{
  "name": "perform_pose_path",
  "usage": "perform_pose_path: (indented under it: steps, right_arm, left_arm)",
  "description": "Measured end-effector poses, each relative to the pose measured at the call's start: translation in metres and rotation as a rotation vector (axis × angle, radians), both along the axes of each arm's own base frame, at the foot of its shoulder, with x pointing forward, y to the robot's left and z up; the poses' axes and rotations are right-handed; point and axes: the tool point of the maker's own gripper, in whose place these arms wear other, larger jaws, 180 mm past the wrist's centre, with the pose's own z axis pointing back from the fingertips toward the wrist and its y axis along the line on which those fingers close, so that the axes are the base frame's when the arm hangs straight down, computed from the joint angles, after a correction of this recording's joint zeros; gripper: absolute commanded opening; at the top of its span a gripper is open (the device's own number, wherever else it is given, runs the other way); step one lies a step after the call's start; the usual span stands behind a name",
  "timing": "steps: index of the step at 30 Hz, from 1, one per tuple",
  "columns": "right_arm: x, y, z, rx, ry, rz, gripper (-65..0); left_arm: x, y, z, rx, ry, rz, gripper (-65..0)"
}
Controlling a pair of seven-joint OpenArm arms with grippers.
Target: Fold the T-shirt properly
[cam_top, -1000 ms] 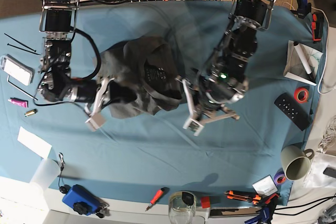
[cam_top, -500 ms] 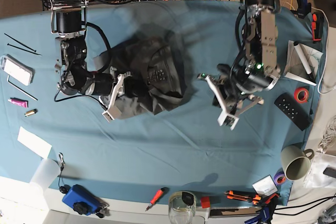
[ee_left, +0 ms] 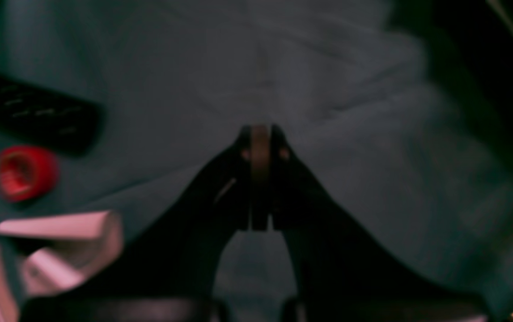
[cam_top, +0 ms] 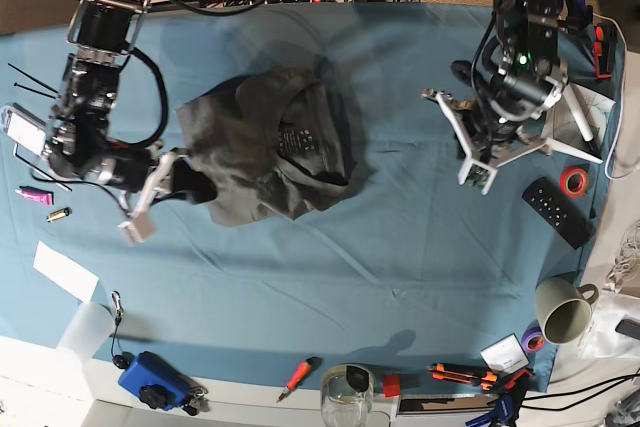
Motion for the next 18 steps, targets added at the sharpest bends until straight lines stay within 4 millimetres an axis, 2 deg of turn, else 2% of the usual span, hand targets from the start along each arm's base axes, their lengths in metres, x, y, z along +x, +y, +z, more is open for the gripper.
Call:
perform_pose_path:
  steps: [3, 8, 10, 13, 18]
  right_arm:
    - [-0.007, -0.017, 0.012, -0.037, -0.044, -0.033, -65.0]
    - [-0.051, -0.025, -0.001, -0.148, -0.013, -0.019, -65.0]
    - [-0.066, -0.026, 0.000, -0.166, -0.018, -0.023, -65.0]
    - [-0.089, -0.033, 0.002, -0.215, -0.015, -0.036, -65.0]
    - [-0.129, -0.044, 0.008, -0.287, 0.000, -0.056, -65.0]
  left_arm:
    - [-0.007, 0.006, 0.002, 0.005, -0.004, 0.025, -65.0]
    - [-0.021, 0.040, -0.003, 0.029, 0.023, 0.121, -65.0]
    - [-0.026, 0.053, -0.003, 0.012, 0.030, 0.165, -65.0]
    - [-0.035, 0.063, -0.002, -0.067, 0.043, 0.211, -65.0]
    - [-0.065, 0.076, -0.013, -0.120, 0.130, 0.235, -65.0]
